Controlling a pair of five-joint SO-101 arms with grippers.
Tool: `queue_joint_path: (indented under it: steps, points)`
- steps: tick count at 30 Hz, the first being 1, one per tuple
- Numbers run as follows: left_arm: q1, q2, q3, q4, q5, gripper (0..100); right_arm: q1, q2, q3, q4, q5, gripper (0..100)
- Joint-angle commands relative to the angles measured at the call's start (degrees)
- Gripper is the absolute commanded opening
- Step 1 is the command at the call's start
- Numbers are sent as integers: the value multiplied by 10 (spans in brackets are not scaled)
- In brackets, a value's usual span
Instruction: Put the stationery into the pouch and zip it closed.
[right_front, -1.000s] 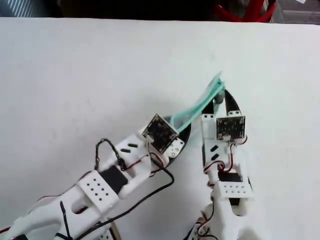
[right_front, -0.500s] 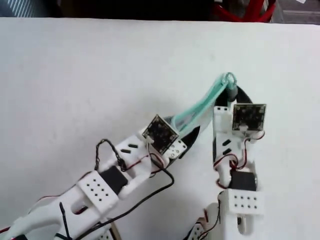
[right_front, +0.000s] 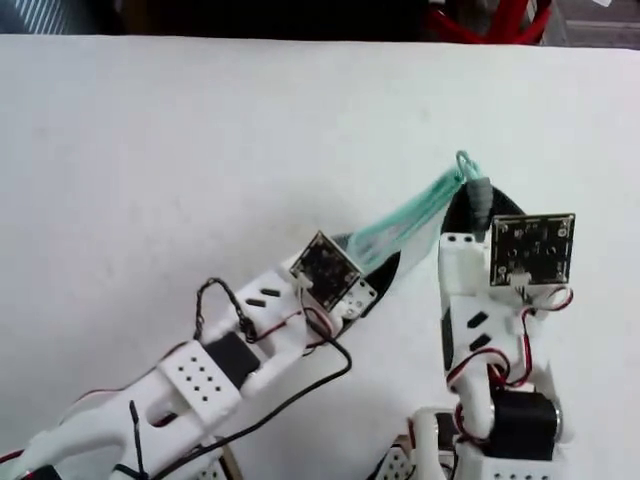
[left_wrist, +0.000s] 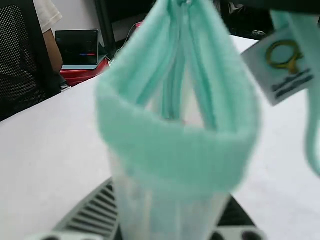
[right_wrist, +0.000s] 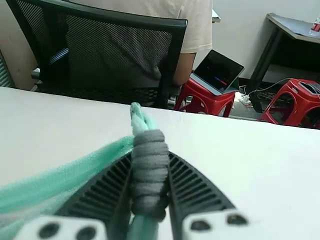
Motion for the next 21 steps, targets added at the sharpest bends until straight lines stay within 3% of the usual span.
queue_joint_path:
  steps: [1,8,16,21]
  points:
    - [15,-1,-14,-16,-1,23,-10,-8,-71,56,18,18]
    - [15,-1,-14,-16,-1,24,-25,-7,-135,153,30,18]
    - [12,-1,-14,-14,-1,24,-223,-7,-193,271,60,18]
    - [14,-1,-14,-13,-1,24,-250,-7,-235,325,82,18]
